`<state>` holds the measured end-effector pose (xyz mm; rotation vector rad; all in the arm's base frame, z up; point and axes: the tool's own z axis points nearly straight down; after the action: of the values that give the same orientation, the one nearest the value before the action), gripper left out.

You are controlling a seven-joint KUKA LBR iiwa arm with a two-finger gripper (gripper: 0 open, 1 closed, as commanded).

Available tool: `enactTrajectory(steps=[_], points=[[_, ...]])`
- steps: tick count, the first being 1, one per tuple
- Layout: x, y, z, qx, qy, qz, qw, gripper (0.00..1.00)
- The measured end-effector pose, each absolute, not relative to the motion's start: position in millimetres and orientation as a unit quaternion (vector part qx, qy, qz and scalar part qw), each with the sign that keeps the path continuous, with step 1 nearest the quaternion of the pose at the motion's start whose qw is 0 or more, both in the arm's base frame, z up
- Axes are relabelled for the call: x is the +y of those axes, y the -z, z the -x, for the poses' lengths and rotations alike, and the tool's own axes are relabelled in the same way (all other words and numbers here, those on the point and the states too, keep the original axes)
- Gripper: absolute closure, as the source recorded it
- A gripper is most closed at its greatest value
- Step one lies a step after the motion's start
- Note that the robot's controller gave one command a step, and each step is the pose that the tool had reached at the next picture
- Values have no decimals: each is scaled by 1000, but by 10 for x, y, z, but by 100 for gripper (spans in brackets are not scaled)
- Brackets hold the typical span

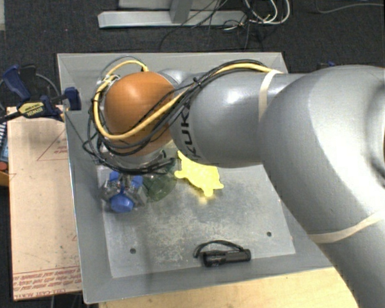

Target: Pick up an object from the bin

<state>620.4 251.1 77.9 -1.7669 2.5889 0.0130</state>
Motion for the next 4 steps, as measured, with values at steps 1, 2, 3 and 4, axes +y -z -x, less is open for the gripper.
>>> enactTrajectory(steps=[1, 2, 3, 4], points=[[2515, -845, -6209, 826, -4, 564, 5, 100], [2518, -886, -6212, 826, -4, 563, 5, 100], [2520, -948, -6207, 827, -5, 563, 5, 100], [2520, -1050, -6197, 827, -5, 563, 4, 100]])
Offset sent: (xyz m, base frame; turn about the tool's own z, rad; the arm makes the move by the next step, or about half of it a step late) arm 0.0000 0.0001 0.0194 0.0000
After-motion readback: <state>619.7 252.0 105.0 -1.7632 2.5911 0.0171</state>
